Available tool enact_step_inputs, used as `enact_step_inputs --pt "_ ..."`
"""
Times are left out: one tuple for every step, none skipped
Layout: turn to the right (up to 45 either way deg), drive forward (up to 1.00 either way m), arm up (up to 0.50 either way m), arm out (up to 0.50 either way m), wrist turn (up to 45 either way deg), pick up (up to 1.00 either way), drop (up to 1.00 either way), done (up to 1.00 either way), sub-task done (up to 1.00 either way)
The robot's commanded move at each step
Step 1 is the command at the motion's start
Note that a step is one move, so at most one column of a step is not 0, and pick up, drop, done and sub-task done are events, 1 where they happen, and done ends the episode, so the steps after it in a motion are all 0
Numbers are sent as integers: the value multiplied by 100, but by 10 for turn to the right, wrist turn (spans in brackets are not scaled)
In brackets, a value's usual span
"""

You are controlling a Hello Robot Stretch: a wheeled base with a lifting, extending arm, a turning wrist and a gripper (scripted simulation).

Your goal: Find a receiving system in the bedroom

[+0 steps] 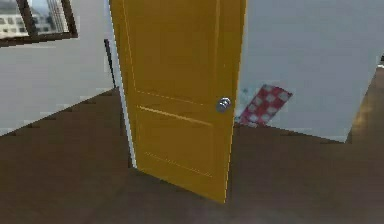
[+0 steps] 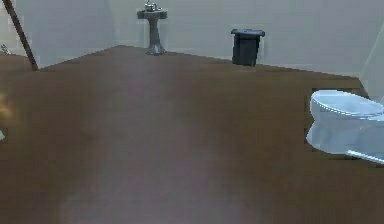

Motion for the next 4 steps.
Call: enact_step_inputs --pt "-450 0 0 0 0 0 0 0 0" --pt "-150 0 0 0 0 0 0 0 0" --pt "-30 0 0 0 0 0 0 0 0" --pt "0 100 0 0 0 0 0 0 0"
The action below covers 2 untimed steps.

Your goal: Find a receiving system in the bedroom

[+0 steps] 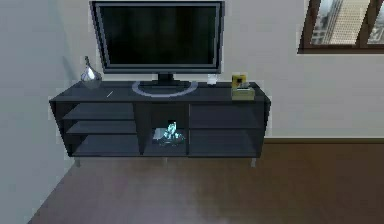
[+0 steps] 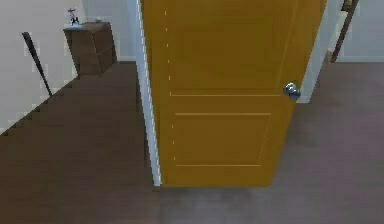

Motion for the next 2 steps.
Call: enact_step_inputs --pt "0 50 0 0 0 0 0 0 0" --pt "-450 0 0 0 0 0 0 0 0"
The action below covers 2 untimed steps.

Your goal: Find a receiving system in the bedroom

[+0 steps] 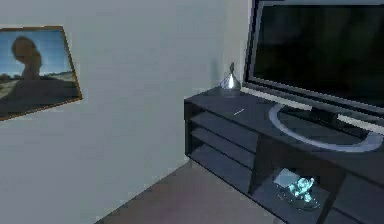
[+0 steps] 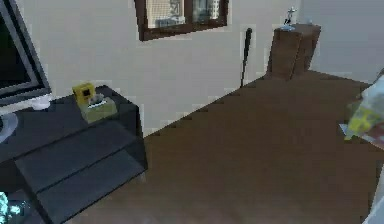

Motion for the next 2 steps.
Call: enact_step_inputs --pt "0 60 0 0 0 0 0 0 0" --pt "450 0 0 0 0 0 0 0 0"
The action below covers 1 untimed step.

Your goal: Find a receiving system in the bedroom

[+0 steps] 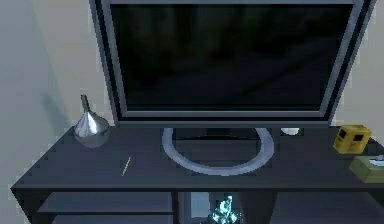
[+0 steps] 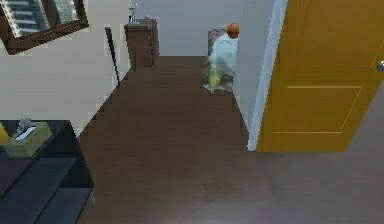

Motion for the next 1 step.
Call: enact_step_inputs --pt "0 0 0 0 0 0 0 100 0"
